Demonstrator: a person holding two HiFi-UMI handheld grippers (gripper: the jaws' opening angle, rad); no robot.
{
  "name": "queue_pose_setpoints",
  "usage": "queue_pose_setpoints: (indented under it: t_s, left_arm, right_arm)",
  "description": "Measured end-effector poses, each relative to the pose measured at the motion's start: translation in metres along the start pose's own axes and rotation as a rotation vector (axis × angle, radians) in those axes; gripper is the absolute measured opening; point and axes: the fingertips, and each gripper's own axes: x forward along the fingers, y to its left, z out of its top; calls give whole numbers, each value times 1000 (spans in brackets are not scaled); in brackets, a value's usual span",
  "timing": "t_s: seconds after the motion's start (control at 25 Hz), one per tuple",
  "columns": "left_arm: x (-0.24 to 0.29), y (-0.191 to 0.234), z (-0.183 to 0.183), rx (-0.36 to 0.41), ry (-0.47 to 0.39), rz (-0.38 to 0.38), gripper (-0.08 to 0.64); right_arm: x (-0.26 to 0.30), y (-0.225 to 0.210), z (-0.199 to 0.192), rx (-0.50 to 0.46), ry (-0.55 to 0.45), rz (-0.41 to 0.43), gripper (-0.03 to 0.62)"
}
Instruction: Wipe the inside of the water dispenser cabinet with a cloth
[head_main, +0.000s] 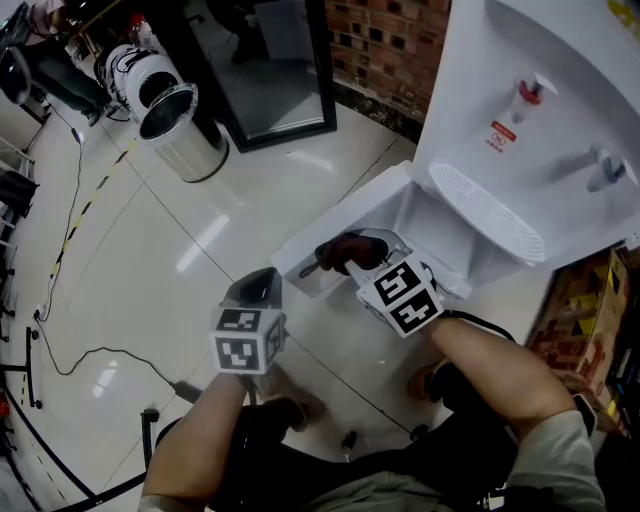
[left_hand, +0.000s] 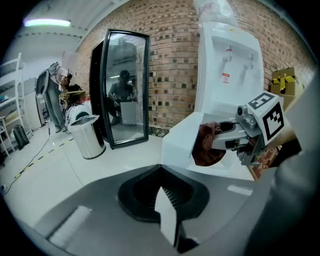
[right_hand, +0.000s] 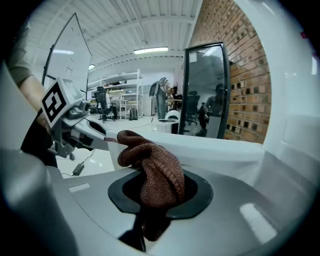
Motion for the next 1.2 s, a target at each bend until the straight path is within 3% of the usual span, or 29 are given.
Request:
queue_pose_setpoints:
  t_s: [0.2,0.4,0.68,0.84,1.0,1.12,1.2]
  left_arm:
    - [7,12,6,-48,-4,59,0]
    - [15,26,11,-102,-1,107,0]
    - [17,29,17,-103,-8,109,0]
    - [18,28,15,-102,1,111,0]
    - [18,25,15,-93,1,96,0]
    - [18,24,15,-88,0,84,0]
    - [17,24,16,-83,1,77,0]
  right_arm:
    - [-3,-49,-9,117,9,-112,101]
    - [-12,-92,-29,341,-4,-227,101]
    - [-38,-156,-58,560,-58,-417,101]
    - [-47,-165,-70,618,-62,-475,100]
    - [-48,-162,-73,621,-59,-481,101]
    - [-41,-144,-69,572,-41,-441,101]
    - [-31,-116,-60,498,-36,-369,101]
